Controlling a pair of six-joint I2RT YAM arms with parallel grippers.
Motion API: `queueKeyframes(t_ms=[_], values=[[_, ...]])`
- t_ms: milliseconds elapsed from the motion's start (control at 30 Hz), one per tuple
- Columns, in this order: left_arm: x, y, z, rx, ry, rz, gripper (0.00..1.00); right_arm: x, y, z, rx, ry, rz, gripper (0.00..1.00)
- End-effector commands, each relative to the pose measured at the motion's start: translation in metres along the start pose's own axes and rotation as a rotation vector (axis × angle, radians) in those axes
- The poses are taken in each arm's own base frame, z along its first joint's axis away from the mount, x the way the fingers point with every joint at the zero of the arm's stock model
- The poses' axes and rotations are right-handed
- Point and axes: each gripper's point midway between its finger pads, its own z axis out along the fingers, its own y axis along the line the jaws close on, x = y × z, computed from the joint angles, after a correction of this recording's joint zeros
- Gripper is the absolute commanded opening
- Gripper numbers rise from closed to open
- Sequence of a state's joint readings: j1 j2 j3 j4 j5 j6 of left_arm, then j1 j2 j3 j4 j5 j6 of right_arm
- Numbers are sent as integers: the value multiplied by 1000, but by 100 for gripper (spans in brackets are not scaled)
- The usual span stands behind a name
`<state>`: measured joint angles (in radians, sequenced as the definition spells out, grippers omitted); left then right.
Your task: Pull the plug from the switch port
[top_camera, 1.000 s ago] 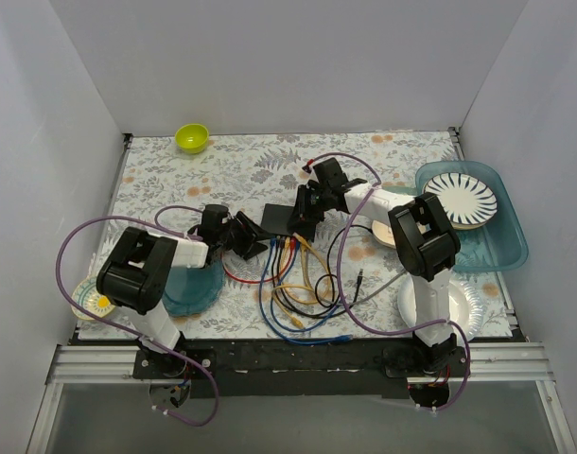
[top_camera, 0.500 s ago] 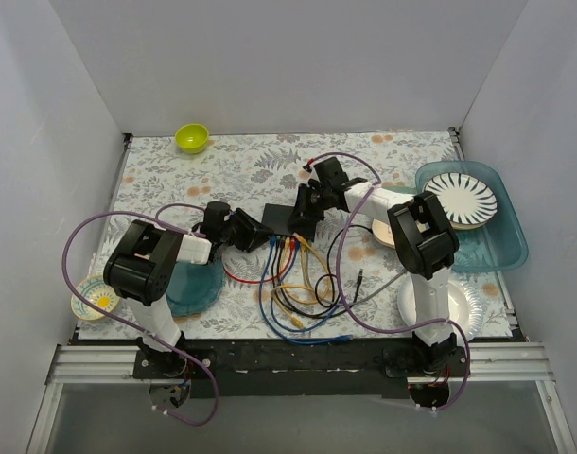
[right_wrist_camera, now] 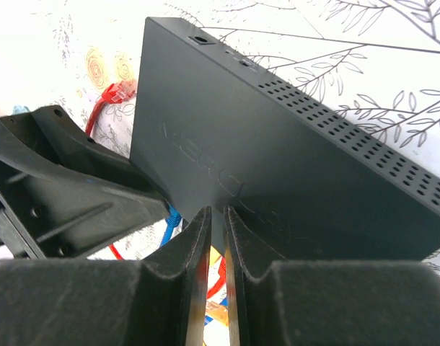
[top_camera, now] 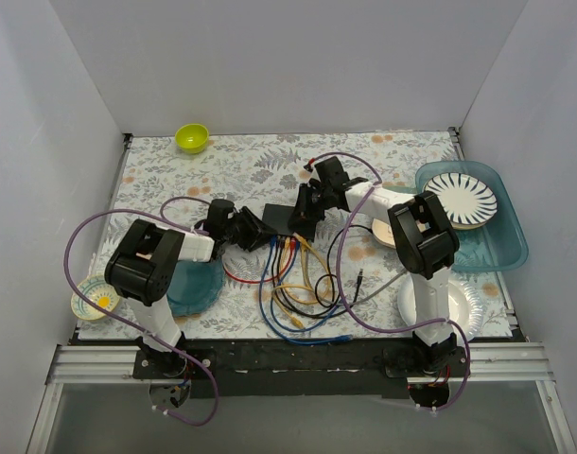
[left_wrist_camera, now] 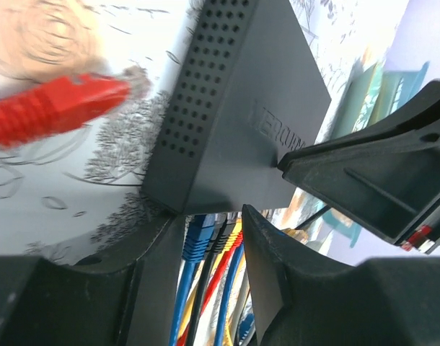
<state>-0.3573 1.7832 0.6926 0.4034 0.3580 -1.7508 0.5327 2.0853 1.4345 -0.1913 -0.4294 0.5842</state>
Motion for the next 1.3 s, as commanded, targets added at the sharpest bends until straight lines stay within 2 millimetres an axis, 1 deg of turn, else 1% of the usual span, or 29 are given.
queueKeyframes(t_ms=[0, 67, 100, 200, 333, 400, 567, 800, 1000, 1267], values=[[24, 44, 3, -180, 72, 25, 36, 24, -47, 10, 142, 70, 47, 21], [23, 46, 4, -188, 66, 10, 34, 24, -47, 10, 143, 70, 47, 21], [24, 47, 5, -187, 69, 7, 30, 24, -47, 10, 143, 70, 47, 21], [26, 48, 6, -188, 79, -15, 27, 23, -46, 9, 143, 67, 45, 21], [30, 50, 5, -180, 86, -33, 26, 25, -47, 9, 146, 73, 47, 21], [31, 50, 3, -158, 94, -56, 26, 25, -48, 8, 149, 71, 45, 21], [33, 46, -5, -86, 110, -104, 32, 25, -49, 8, 152, 71, 44, 21], [36, 48, -8, -73, 118, -92, 33, 23, -49, 8, 150, 67, 45, 21], [34, 52, -3, -103, 116, -125, 33, 25, -50, 8, 151, 73, 48, 21], [26, 58, 8, -174, 111, -183, 31, 25, -50, 8, 148, 74, 51, 21]])
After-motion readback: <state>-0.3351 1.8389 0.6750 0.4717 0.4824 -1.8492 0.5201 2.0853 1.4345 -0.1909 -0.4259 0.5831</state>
